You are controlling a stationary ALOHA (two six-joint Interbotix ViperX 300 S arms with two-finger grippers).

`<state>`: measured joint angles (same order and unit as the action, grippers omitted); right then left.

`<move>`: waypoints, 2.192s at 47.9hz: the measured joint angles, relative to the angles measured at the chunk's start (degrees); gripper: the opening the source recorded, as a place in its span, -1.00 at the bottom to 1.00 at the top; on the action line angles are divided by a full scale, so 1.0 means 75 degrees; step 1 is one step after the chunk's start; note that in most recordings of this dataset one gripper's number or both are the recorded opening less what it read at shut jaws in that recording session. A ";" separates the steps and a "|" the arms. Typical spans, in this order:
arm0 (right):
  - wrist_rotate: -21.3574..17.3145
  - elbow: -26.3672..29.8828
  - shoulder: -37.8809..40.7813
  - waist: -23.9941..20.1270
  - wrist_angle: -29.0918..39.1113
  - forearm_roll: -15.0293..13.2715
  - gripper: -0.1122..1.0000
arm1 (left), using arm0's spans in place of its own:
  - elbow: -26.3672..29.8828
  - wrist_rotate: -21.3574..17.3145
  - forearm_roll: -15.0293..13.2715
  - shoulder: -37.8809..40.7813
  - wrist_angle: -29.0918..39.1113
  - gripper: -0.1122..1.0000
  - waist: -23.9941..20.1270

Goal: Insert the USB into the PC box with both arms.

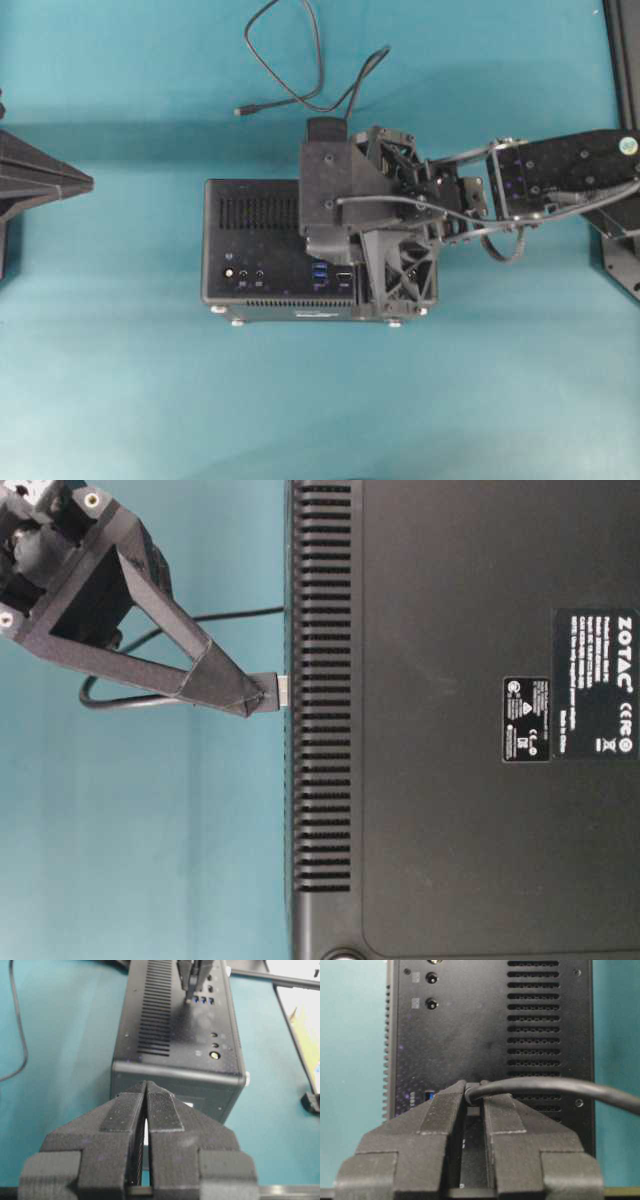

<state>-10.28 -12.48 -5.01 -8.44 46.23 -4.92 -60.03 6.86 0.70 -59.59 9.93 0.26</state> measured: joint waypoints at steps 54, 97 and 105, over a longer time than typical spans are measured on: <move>0.0000 0.0105 0.0012 -0.0070 0.0047 0.0023 0.04 | -0.0012 0.0012 0.0000 -0.0070 0.0000 -0.80 0.0012; 0.0000 0.0293 -0.0164 0.0000 0.0270 -0.0480 0.22 | 0.0000 0.0023 0.0000 -0.0070 0.0012 -0.80 0.0000; 0.0000 0.0387 -0.0176 0.0000 0.0258 -0.0480 0.39 | 0.0035 0.0023 0.0000 -0.0070 0.0012 -0.80 0.0000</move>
<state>-10.28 -9.58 -6.33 -8.44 48.16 -8.53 -59.77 7.03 0.70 -60.12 10.02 0.26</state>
